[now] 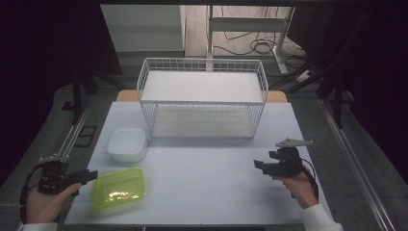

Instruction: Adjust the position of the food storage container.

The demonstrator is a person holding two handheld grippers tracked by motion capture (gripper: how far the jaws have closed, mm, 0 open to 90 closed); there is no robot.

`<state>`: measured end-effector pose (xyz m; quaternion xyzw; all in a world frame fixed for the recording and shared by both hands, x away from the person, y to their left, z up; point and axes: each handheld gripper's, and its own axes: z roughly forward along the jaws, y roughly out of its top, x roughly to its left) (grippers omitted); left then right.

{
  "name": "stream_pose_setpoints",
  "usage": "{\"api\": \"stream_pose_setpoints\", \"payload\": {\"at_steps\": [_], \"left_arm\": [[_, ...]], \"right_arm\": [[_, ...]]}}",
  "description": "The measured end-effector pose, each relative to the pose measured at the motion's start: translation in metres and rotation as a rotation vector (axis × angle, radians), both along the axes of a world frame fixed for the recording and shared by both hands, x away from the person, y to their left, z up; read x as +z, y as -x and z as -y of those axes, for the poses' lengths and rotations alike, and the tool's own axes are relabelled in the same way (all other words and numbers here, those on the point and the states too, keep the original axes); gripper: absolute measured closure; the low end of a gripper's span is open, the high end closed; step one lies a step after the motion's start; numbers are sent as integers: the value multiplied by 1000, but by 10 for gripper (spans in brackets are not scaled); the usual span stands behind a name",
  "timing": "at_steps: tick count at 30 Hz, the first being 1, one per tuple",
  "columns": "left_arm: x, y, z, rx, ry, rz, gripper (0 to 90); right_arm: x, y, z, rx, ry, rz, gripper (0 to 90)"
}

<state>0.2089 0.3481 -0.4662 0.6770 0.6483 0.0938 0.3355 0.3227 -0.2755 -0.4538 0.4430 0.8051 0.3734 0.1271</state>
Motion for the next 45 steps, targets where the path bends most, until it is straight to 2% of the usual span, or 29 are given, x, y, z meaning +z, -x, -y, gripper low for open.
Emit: {"api": "stream_pose_setpoints", "payload": {"at_steps": [2,3,5,6,10,14,18,22,27,33,37,45], "left_arm": [[-3,1,-3,5,2,-11,657],[-4,2,-5,9,5,-20,719],[-7,3,-7,11,7,-33,743],[-8,4,-9,13,11,-40,801],[-13,6,-13,24,8,-63,858],[-19,9,-16,38,-32,-103,896],[-26,11,-16,41,-44,-140,899],[-34,12,-10,6,-35,-187,899],[-37,14,-7,-16,-21,-208,899],[-38,13,-2,-23,-28,-223,899],[-37,11,2,-22,-34,-217,899],[-35,2,20,-64,-21,-210,898]], "right_arm": [[-1,0,0,1,4,-1,238],[-1,0,-1,4,9,-5,238],[-1,0,-1,4,9,-5,238],[-2,0,-2,8,13,-7,238],[-2,0,-2,9,15,-7,238],[-3,0,-1,9,21,-6,238],[-4,0,-2,11,28,-8,238],[-5,0,-4,14,40,-6,238],[-6,0,-6,23,47,-2,238],[-8,0,-8,31,56,-8,238],[-8,0,-8,36,62,-6,238],[-8,1,-11,41,63,-6,238]]}}
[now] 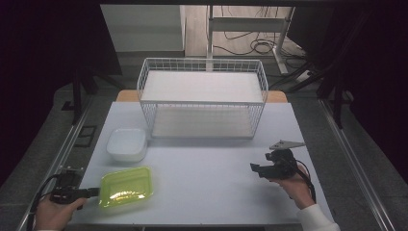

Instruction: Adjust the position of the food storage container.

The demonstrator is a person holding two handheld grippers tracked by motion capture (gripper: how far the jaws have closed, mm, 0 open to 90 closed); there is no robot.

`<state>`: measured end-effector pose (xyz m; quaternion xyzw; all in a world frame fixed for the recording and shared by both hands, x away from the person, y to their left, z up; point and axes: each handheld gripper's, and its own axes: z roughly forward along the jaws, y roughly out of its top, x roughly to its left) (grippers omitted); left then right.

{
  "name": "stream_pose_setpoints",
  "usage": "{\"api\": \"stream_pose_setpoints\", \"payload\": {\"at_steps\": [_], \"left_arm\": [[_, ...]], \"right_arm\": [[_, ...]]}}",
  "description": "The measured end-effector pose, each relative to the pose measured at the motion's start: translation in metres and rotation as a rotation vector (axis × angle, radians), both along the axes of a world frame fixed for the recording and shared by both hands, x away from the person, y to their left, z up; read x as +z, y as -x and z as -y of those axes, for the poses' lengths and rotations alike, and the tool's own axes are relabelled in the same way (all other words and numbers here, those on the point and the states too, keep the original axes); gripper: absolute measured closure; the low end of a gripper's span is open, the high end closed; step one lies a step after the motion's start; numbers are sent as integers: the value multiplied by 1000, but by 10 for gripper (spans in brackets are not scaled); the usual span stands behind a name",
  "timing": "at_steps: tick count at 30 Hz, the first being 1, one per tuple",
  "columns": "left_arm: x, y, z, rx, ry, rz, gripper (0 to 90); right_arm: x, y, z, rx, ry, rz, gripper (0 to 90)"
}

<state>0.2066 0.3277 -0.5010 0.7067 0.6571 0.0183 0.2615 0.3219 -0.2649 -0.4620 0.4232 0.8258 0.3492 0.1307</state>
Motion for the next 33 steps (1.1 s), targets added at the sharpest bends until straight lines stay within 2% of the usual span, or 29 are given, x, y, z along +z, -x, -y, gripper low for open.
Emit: {"api": "stream_pose_setpoints", "payload": {"at_steps": [3,14,29,33], "left_arm": [[3,-4,9,-17,1,7,898],[1,-16,40,-83,22,-7,897],[1,-44,103,-198,32,-14,897],[3,-52,122,-229,25,4,897]], "right_arm": [[0,0,0,-1,-1,2,238],[-1,0,-1,5,1,3,238],[0,0,0,8,1,-2,236],[0,-1,1,10,1,0,236]]}}
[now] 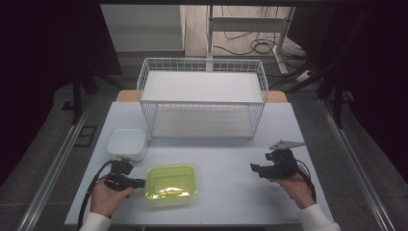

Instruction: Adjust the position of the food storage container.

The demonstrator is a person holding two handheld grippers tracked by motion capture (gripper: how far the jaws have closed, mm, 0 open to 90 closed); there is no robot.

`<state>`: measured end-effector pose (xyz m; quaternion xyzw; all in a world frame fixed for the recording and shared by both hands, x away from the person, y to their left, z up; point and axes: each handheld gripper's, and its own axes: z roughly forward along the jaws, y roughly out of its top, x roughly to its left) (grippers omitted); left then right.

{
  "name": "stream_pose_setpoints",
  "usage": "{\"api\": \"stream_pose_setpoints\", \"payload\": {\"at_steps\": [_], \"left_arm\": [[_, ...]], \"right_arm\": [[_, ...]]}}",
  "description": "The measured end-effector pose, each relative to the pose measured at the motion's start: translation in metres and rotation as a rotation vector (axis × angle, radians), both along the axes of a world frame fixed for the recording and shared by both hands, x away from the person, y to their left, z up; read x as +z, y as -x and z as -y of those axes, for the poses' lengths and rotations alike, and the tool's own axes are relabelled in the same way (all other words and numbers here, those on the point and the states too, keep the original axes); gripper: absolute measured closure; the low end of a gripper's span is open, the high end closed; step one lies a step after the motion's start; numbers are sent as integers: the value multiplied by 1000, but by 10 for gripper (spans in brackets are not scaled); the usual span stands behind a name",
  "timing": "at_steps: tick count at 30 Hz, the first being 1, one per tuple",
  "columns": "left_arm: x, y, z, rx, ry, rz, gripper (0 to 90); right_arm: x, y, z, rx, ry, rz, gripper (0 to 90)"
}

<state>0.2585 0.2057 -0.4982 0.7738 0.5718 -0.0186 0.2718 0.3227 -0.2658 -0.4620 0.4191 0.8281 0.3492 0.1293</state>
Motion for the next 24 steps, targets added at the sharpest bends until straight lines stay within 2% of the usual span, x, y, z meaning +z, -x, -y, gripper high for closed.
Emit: {"api": "stream_pose_setpoints", "payload": {"at_steps": [7,13,24], "left_arm": [[1,-14,35,-63,15,11,898],[1,-21,55,-106,14,2,897],[0,-21,68,-150,33,-1,896]], "right_arm": [[-1,0,0,0,7,-2,235],[-2,0,1,0,9,-6,235],[-4,-1,1,-9,15,-5,230]]}}
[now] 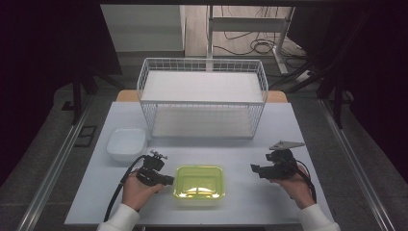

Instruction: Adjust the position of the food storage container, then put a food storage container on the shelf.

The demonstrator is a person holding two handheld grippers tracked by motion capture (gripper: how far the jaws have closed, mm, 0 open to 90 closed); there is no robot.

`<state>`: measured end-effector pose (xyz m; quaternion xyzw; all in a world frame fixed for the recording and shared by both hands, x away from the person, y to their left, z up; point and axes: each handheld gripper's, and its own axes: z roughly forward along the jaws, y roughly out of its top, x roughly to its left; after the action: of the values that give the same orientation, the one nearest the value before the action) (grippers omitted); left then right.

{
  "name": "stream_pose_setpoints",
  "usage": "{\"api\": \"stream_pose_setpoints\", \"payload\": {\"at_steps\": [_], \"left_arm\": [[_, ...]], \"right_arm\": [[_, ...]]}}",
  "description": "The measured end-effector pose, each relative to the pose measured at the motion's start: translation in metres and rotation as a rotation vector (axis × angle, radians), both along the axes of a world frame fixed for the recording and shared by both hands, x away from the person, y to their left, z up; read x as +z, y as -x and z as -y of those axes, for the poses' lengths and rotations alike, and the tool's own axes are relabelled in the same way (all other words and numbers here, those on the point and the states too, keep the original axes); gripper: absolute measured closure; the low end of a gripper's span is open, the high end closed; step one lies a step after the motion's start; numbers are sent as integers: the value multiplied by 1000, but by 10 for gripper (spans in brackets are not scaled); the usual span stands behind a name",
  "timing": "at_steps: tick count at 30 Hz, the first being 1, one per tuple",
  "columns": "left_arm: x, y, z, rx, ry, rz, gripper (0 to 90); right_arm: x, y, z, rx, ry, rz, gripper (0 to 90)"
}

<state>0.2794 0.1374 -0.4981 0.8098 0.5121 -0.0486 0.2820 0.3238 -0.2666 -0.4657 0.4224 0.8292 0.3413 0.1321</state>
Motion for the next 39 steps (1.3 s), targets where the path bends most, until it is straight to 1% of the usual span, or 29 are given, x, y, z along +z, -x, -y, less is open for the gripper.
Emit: {"api": "stream_pose_setpoints", "payload": {"at_steps": [6,10,12,14,15,16,17,19,22,24,25,27,29,32,35,38,39], "left_arm": [[0,2,3,-15,5,1,894],[0,2,1,-11,5,9,886],[2,2,-4,17,19,29,869],[4,3,-9,67,44,54,856],[6,3,-12,79,51,68,842],[8,4,-16,90,62,90,810],[9,5,-18,88,59,100,762],[13,7,-21,100,68,127,672],[17,10,-25,117,75,142,543],[19,12,-27,132,91,145,452],[20,13,-28,137,99,147,422],[22,14,-30,131,107,152,366],[23,14,-32,139,121,159,334],[24,15,-34,145,116,163,329],[23,15,-36,150,124,160,321],[23,15,-38,156,134,157,309],[24,15,-38,156,137,155,307]], "right_arm": [[1,1,0,-6,-2,3,229],[1,1,-1,-9,1,7,225],[2,0,-1,-13,4,10,220],[4,1,0,-18,-9,18,218],[4,1,1,-20,-16,23,216],[5,2,1,-23,-22,23,214],[6,2,1,-20,-26,31,211],[6,3,0,-14,-32,34,205],[8,5,-2,-8,-47,37,194],[11,7,-3,-4,-73,45,187],[12,8,-4,-8,-91,43,185],[14,9,-5,-7,-98,52,178],[14,9,-7,-1,-96,52,176],[13,9,-8,1,-92,50,176],[12,10,-9,6,-93,40,175],[14,11,-12,8,-108,15,180],[14,12,-13,3,-105,9,182]]}}
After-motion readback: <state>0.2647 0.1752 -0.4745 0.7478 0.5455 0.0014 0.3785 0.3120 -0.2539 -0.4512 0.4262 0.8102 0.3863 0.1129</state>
